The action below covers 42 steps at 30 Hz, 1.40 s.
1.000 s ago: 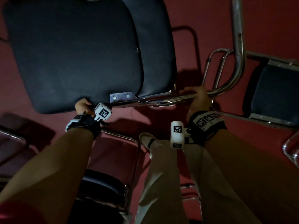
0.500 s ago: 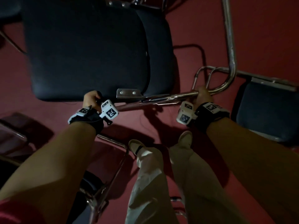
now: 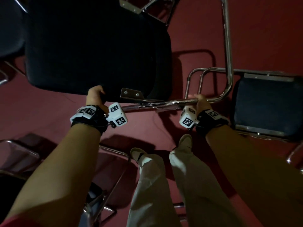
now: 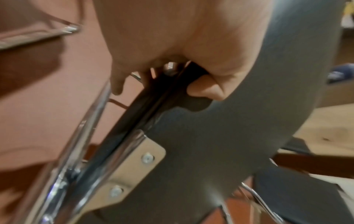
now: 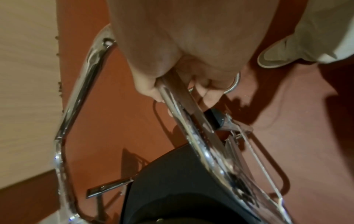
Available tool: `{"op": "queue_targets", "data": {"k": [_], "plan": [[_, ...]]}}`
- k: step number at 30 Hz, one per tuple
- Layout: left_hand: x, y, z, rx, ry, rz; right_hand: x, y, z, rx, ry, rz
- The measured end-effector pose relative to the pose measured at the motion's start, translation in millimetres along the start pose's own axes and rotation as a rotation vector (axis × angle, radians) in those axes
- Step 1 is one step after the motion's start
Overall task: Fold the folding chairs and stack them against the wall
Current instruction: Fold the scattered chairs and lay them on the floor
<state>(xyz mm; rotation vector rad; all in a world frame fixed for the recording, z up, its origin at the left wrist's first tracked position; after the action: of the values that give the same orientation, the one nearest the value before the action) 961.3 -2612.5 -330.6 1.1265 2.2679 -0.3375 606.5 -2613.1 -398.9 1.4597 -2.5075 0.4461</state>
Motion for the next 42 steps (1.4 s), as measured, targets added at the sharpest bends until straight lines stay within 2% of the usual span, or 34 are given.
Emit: {"op": "queue_targets", "data": {"k": [3,5,7,9,12,16,19,23,25,29,34,39,42], "plan": [[-17,-24,-16,-0.021,-0.022,0.093,7,13,-9,-0.006,-0.032,0.043],[-26,-27,-13,-0.099,-0.058,0.115,15,19,-14,-0.003,-0.023,0.086],[-32,-39,-22,-0.14,-0.059,0.081,23,23,-19,0.014,-0.013,0.137],[-39,-61,-41,-0.146,-0.121,0.055,26,27,-23,0.032,-0.004,0.15],[-47,-82,-62,-0.197,-0.233,0.098,38,33,-33,0.011,0.048,0.195],[-52,-102,-77,-0.223,-0.306,0.162,54,36,-43,-0.031,0.139,0.31],[-51,-110,-84,-0.259,-0.348,0.236,60,36,-50,-0.067,0.171,0.295],[-50,-116,-94,-0.292,-0.395,0.325,67,35,-60,-0.042,0.207,0.317],[-52,-117,-99,-0.289,-0.433,0.316,72,32,-65,0.008,0.23,0.286],[-49,-111,-96,-0.279,-0.402,0.311,77,36,-70,0.091,0.291,0.207],[-60,-112,-87,-0.23,-0.405,0.216,107,43,-81,0.195,0.377,0.169],[-74,-122,-79,-0.126,-0.396,0.214,129,49,-85,0.161,0.476,0.247],[-77,-129,-80,-0.108,-0.367,0.217,132,66,-70,0.036,0.391,0.371]]}}
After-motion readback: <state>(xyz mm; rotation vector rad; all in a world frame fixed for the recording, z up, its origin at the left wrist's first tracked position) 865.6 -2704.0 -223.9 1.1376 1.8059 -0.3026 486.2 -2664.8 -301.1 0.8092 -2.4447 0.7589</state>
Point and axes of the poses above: each hand's wrist, its own z-axis towards the middle knuckle, its own y-axis out of the back of the hand, x = y × z, the point moved 9 cm from there along z, towards the middle knuckle, and after that the axes turned 5 degrees about x, right-handed, at the moved point
